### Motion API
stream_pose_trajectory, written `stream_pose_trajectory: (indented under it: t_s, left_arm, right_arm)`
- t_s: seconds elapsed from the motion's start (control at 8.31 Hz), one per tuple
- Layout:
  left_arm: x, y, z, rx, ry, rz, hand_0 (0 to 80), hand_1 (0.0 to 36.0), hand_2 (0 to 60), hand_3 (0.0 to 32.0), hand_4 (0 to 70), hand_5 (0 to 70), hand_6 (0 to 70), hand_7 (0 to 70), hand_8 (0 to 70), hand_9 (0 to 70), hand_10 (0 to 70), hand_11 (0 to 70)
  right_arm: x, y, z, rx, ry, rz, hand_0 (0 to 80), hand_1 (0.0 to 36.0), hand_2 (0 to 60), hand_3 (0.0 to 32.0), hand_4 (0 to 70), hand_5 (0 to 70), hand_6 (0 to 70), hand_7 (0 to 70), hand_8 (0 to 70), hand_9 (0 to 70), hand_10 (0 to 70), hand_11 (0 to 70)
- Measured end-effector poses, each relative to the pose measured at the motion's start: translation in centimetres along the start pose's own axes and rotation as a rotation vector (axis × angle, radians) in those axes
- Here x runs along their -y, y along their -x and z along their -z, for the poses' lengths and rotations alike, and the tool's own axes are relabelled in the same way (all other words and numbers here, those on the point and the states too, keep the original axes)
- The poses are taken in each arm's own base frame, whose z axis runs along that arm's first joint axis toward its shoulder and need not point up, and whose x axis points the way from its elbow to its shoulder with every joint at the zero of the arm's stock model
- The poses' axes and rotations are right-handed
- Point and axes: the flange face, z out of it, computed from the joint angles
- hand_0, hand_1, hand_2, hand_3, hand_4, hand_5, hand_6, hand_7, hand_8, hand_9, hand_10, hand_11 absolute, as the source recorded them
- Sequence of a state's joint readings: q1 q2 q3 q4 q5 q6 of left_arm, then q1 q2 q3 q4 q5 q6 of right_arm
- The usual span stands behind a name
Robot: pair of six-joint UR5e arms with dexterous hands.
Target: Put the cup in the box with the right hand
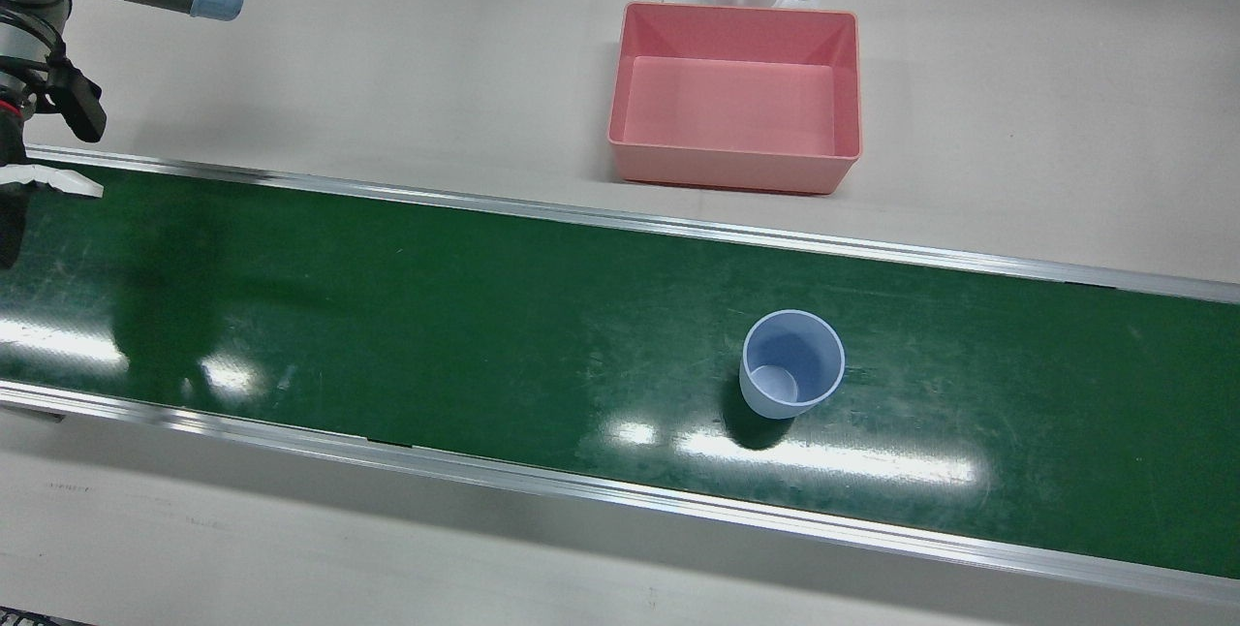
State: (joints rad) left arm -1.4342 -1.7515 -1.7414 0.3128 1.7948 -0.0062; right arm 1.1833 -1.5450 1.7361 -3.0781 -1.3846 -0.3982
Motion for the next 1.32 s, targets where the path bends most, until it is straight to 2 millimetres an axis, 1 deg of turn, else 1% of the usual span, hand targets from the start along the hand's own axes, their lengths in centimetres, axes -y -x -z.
stream_pose_trajectory:
  t_s: [0.12, 0.24, 0.36, 0.48, 0.6, 0.84, 1.32]
  left_arm:
    - [0.0, 0.0, 0.0, 0.0, 0.001, 0.0, 0.0, 0.0, 0.0, 0.0, 0.0, 0.0, 0.0, 0.0, 0.0, 0.0, 0.0, 0.0]
    - [-0.1, 0.0, 0.0, 0.0, 0.002, 0.0, 0.0, 0.0, 0.0, 0.0, 0.0, 0.0, 0.0, 0.0, 0.0, 0.0, 0.0, 0.0]
    - [-0.1, 0.0, 0.0, 0.0, 0.002, 0.0, 0.0, 0.0, 0.0, 0.0, 0.0, 0.0, 0.0, 0.0, 0.0, 0.0, 0.0, 0.0]
    - [-0.1, 0.0, 0.0, 0.0, 0.002, 0.0, 0.0, 0.0, 0.0, 0.0, 0.0, 0.0, 0.0, 0.0, 0.0, 0.0, 0.0, 0.0]
    - [-0.1, 0.0, 0.0, 0.0, 0.002, 0.0, 0.0, 0.0, 0.0, 0.0, 0.0, 0.0, 0.0, 0.0, 0.0, 0.0, 0.0, 0.0]
    - [0.0, 0.0, 0.0, 0.0, 0.001, 0.0, 0.0, 0.0, 0.0, 0.0, 0.0, 0.0, 0.0, 0.0, 0.0, 0.0, 0.0, 0.0]
    - [-0.1, 0.0, 0.0, 0.0, 0.001, 0.0, 0.0, 0.0, 0.0, 0.0, 0.0, 0.0, 0.0, 0.0, 0.0, 0.0, 0.0, 0.0]
  right_arm:
    - [0.6, -0.2, 0.9, -0.008, -0.014, 0.004, 46.1, 16.3, 13.1, 0.0, 0.0, 4.4, 0.0, 0.0, 0.0, 0.0, 0.0, 0.0]
    - [1.0, -0.3, 1.5, -0.014, -0.024, 0.008, 50.3, 21.6, 11.6, 0.0, 0.0, 6.2, 0.0, 0.0, 0.0, 0.0, 0.0, 0.0]
    - [1.2, -0.4, 1.8, -0.017, -0.028, 0.011, 54.5, 25.1, 8.9, 0.0, 0.0, 7.5, 0.3, 0.0, 0.5, 0.0, 0.0, 0.0]
    - [1.2, -0.4, 1.9, -0.018, -0.029, 0.012, 53.0, 24.1, 9.5, 0.0, 0.0, 7.1, 0.4, 0.0, 0.3, 0.0, 0.0, 0.0]
    - [1.2, -0.5, 1.8, -0.02, -0.028, 0.013, 51.2, 22.4, 10.2, 0.0, 0.0, 6.5, 0.4, 0.0, 0.2, 0.0, 0.0, 0.0]
    - [1.1, -0.8, 1.7, -0.026, -0.026, 0.016, 49.8, 20.9, 10.8, 0.0, 0.0, 6.0, 0.3, 0.0, 0.4, 0.0, 0.0, 0.0]
    - [1.2, -1.9, 1.5, -0.044, -0.026, 0.013, 49.3, 20.3, 11.4, 0.0, 0.0, 5.9, 0.5, 0.0, 0.3, 0.0, 0.0, 0.0]
